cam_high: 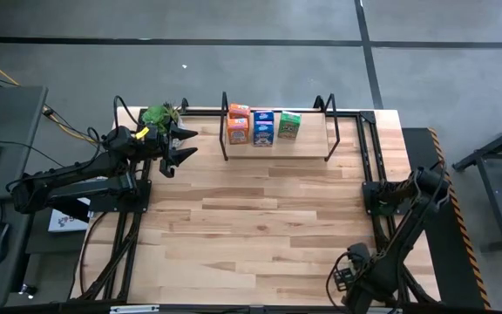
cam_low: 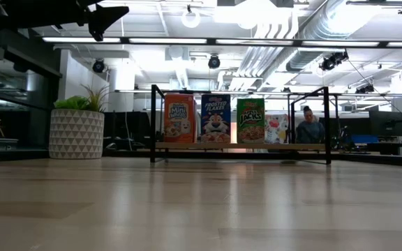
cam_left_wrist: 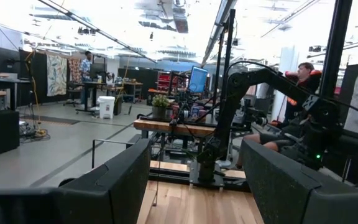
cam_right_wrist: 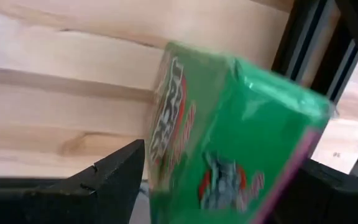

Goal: Stack cereal on shelf
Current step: Put the green cereal box on the shelf aligned with the other green cereal box

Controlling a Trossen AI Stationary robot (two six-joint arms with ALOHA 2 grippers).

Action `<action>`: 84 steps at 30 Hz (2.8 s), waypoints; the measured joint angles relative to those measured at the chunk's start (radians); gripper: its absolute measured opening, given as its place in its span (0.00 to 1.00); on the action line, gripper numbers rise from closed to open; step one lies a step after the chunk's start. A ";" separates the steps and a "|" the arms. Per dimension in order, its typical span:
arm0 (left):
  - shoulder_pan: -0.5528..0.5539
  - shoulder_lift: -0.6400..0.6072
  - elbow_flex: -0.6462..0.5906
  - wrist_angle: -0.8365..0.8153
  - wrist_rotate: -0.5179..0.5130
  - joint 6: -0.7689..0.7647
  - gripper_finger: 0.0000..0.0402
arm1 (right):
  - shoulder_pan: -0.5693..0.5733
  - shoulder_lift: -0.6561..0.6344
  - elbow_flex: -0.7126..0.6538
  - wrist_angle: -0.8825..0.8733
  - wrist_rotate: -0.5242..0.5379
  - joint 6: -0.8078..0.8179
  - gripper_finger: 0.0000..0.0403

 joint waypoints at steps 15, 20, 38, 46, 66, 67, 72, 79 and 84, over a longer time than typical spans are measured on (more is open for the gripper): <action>0.000 0.000 0.000 0.000 0.000 0.000 0.60 | 0.000 -0.001 -0.040 0.007 0.005 -0.013 0.63; 0.000 0.000 0.000 0.000 0.000 0.001 0.60 | 0.000 -0.025 -0.040 0.006 0.034 -0.029 0.54; 0.000 0.000 0.000 0.001 0.000 0.001 0.60 | -0.024 -0.139 -0.039 0.040 0.218 -0.136 0.30; 0.000 0.000 0.000 0.019 0.000 0.001 0.60 | -0.229 -0.267 -0.037 0.267 0.634 -0.734 0.30; 0.000 0.000 0.000 -0.008 0.000 0.002 0.60 | -1.109 -0.134 0.410 -0.137 0.503 -2.068 0.30; 0.000 0.000 0.000 -0.008 -0.001 0.002 0.60 | -1.127 -0.112 0.422 -0.139 0.503 -2.113 0.30; 0.000 0.000 0.000 -0.015 -0.001 0.002 0.60 | -1.210 -0.015 0.446 -0.169 0.543 -2.287 0.30; 0.000 0.001 0.000 -0.033 -0.004 0.002 0.60 | -1.314 0.100 0.446 -0.173 0.562 -2.430 0.30; 0.000 0.001 0.000 -0.034 -0.005 0.002 0.60 | -1.364 0.154 0.445 -0.165 0.507 -2.482 0.30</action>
